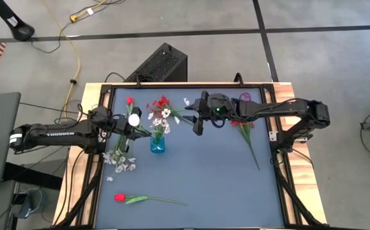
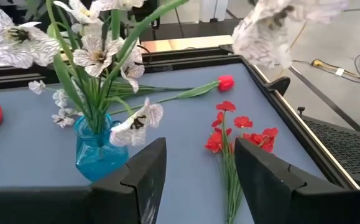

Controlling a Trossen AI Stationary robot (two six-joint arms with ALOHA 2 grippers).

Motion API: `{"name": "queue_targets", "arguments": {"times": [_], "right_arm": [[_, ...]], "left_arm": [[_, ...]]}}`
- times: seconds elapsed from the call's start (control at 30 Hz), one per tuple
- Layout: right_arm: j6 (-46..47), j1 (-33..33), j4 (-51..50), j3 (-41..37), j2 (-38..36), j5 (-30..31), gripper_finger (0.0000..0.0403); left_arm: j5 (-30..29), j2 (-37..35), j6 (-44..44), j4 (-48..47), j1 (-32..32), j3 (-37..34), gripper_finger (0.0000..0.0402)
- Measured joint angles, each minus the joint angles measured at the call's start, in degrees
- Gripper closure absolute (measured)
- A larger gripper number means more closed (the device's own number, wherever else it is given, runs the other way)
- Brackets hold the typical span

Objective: Sort flowers into vase by color
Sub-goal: Put the right white flower into the blue vase

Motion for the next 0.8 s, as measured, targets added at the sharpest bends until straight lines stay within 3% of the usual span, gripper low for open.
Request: {"name": "queue_targets", "arguments": {"times": [0.6, 0.8], "right_arm": [[-0.01, 0.28, 0.04, 0.0, 0.02, 0.0, 0.0188], [0.4, 0.28, 0.04, 0.0, 0.02, 0.0, 0.0188]], "left_arm": [[-6.08, -2.71, -1.42, -7.36, 0.02, 0.04, 0.0401], [-6.14, 1.15, -1.92, -8.3, 0.02, 0.04, 0.0401]]}}
